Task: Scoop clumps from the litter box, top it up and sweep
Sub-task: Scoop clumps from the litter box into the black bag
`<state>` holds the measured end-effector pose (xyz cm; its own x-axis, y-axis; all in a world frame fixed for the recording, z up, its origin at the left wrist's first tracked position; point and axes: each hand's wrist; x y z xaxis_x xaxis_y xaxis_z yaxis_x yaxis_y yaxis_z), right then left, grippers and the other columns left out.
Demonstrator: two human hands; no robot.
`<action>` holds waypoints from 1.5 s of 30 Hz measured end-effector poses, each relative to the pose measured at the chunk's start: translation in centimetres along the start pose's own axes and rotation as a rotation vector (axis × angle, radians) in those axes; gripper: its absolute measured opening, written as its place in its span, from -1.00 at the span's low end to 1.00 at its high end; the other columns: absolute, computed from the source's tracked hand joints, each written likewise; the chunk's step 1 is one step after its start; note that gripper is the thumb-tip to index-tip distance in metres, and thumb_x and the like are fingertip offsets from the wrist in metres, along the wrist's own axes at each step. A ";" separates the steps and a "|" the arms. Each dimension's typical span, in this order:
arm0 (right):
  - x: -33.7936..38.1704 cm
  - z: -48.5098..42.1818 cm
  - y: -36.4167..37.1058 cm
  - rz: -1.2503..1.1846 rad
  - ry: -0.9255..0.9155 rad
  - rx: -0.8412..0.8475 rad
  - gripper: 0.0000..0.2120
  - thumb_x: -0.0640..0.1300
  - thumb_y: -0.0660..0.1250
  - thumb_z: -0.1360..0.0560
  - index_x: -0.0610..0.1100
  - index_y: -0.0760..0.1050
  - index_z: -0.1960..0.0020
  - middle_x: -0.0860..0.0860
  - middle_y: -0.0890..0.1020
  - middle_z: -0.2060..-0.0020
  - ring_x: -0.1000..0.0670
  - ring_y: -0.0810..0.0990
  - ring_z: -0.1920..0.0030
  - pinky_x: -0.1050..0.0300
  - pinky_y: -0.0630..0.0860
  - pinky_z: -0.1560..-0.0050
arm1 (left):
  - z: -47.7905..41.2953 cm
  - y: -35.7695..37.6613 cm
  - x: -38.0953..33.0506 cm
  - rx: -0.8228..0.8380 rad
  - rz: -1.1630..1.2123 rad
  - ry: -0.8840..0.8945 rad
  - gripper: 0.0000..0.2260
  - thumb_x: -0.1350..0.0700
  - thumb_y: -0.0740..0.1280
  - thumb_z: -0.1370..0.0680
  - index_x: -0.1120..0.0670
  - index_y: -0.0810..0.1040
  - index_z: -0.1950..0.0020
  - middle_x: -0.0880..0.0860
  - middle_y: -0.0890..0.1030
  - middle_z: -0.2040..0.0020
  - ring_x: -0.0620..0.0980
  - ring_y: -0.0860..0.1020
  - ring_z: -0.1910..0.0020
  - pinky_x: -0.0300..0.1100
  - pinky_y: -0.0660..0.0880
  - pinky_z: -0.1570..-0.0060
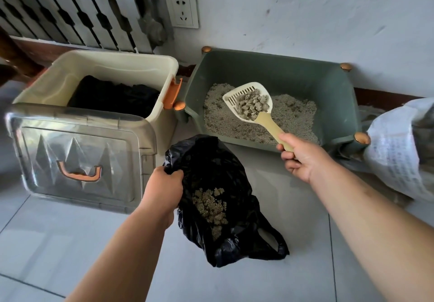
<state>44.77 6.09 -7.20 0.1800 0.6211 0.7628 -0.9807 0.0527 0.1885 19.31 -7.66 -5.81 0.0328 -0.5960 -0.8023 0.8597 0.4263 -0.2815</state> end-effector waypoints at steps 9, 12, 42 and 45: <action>0.9 2.5 -1.3 0.088 -0.002 0.011 -0.93 -0.12 0.28 -0.56 -0.12 0.48 0.04 -0.02 0.47 0.33 0.20 0.25 0.64 0.41 0.01 0.68 | -0.8 0.0 0.1 0.023 0.057 -0.022 -0.90 0.25 0.19 -0.55 0.07 0.46 0.06 0.07 0.45 0.11 0.08 0.39 0.13 0.01 0.30 0.16; 1.4 4.0 -2.2 0.241 0.023 0.087 -0.89 -0.13 0.29 -0.55 -0.14 0.50 -0.04 -0.03 0.49 0.33 0.20 0.24 0.62 0.40 0.02 0.65 | -1.3 -0.7 0.2 -0.038 0.100 -0.064 -0.91 0.26 0.20 -0.55 0.19 0.49 0.05 0.11 0.48 0.11 0.10 0.43 0.14 0.00 0.36 0.17; 5.5 6.2 -2.7 0.724 -0.283 -0.098 -0.85 -0.07 0.31 -0.56 0.00 0.55 -0.11 -0.05 0.61 0.28 0.07 0.41 0.40 0.28 0.26 0.56 | -0.5 0.7 0.3 -0.011 -0.027 0.002 -0.85 0.26 0.17 -0.53 0.27 0.50 0.01 0.15 0.46 0.20 0.10 0.45 0.20 -0.02 0.37 0.20; 6.2 4.7 -2.5 1.166 -0.418 -0.290 -0.78 0.02 0.23 -0.57 -0.04 0.61 -0.02 -0.06 0.67 0.25 -0.04 0.54 0.29 0.11 0.44 0.27 | 0.0 1.8 0.2 0.025 -0.127 0.045 -0.90 0.26 0.18 -0.55 0.19 0.42 0.15 0.12 0.41 0.31 0.06 0.41 0.32 -0.12 0.32 0.27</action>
<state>48.69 6.15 -0.09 -0.8387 0.1243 0.5302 -0.5442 -0.1551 -0.8245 20.83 -7.02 -6.48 -0.0999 -0.6124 -0.7842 0.8680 0.3316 -0.3696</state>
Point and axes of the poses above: each hand's wrist, its own z-axis away from the middle knuckle, its own y-axis out of the palm, x = y × z
